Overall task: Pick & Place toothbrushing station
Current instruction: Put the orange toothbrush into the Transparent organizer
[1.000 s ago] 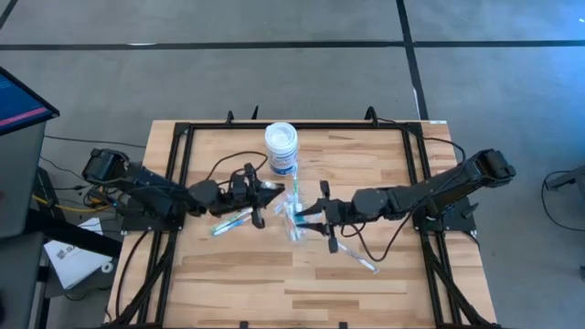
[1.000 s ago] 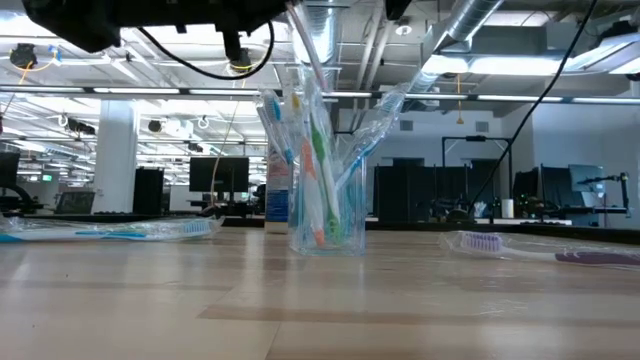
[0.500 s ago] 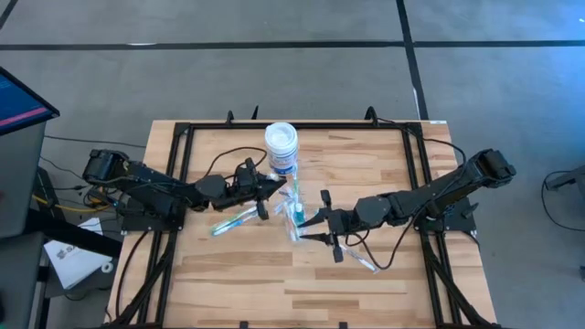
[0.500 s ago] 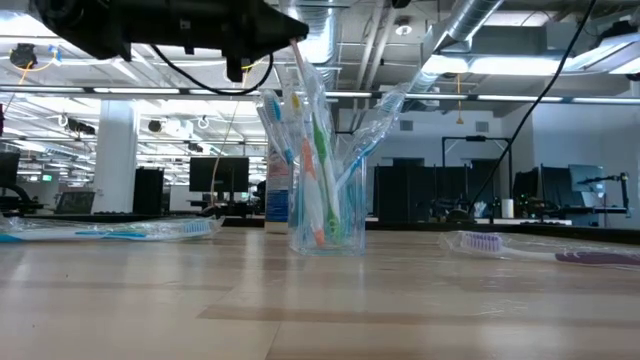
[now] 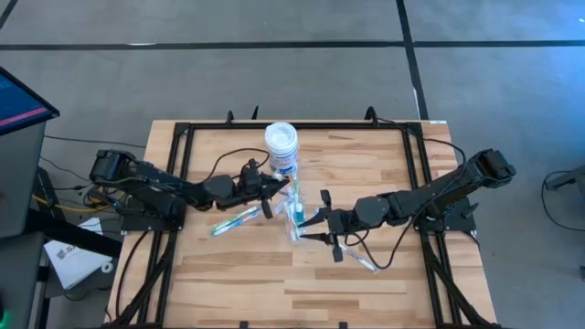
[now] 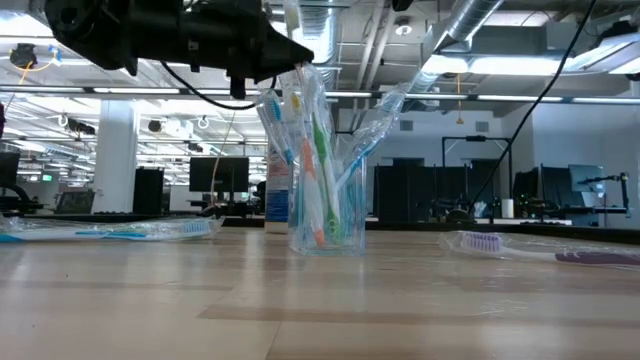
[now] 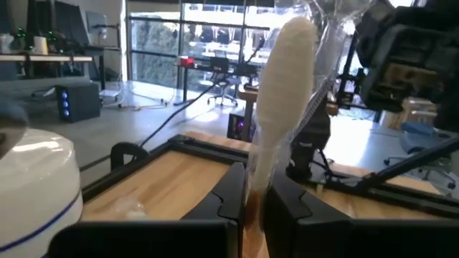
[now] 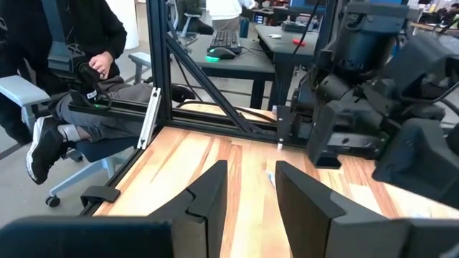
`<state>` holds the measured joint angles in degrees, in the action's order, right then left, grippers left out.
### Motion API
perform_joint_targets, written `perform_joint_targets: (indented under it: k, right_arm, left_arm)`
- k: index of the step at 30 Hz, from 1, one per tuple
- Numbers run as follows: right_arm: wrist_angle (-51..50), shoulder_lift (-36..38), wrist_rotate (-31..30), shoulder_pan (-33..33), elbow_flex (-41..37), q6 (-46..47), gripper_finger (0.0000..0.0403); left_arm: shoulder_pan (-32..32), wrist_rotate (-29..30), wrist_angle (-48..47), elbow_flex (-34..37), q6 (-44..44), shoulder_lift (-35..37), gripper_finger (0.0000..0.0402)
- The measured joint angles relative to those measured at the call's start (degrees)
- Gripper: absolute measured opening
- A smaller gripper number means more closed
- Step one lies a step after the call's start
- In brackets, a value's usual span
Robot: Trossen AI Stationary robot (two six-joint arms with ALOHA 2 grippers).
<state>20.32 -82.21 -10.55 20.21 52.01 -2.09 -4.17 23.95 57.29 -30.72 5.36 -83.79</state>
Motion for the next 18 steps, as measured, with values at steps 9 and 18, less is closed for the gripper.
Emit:
perform_joint_targets:
  k: [9,18]
  right_arm:
    - [-0.8,0.0,0.0,0.0,0.0,0.2,0.0109]
    - [-1.1,0.0,0.0,0.0,0.0,0.2,0.0109]
  left_arm:
    - [0.8,0.0,0.1,0.0,1.3,-3.5,0.0015]
    - [0.8,0.0,-0.1,0.0,1.4,-4.5,0.0015]
